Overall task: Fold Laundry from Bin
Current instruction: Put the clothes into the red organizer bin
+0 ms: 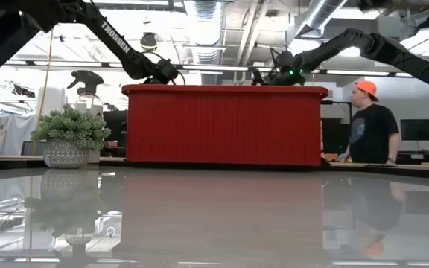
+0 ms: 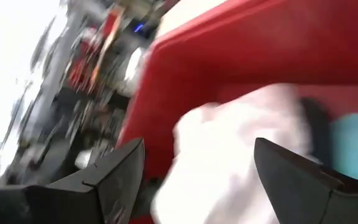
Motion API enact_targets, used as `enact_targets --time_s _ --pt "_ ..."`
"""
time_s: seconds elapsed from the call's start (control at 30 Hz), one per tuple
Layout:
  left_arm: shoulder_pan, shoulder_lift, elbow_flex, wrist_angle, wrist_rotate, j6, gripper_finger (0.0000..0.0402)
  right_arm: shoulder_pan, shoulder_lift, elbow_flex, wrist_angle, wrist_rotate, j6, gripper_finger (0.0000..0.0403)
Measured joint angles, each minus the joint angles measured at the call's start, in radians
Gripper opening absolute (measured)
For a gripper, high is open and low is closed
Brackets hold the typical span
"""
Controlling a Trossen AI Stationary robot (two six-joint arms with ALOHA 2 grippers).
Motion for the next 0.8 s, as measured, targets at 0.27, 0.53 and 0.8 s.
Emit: enact_targets --time_s 0.27,0.53,0.8 --pt "-0.005 0.0 0.159 -0.274 -0.078 0.117 0.0247 0.116 -0.037 0.002 0.036 -0.106 -0.125 0.0324" --pt "-0.016 -0.002 0.251 -0.443 -0.089 0.169 0.0247 0.163 -0.003 -0.003 0.038 -0.104 -0.149 0.0324" --pt "-0.024 -0.002 0.339 -0.496 -0.079 0.198 0.0247 0.185 0.0 -0.004 0.04 -0.248 -0.146 0.0324"
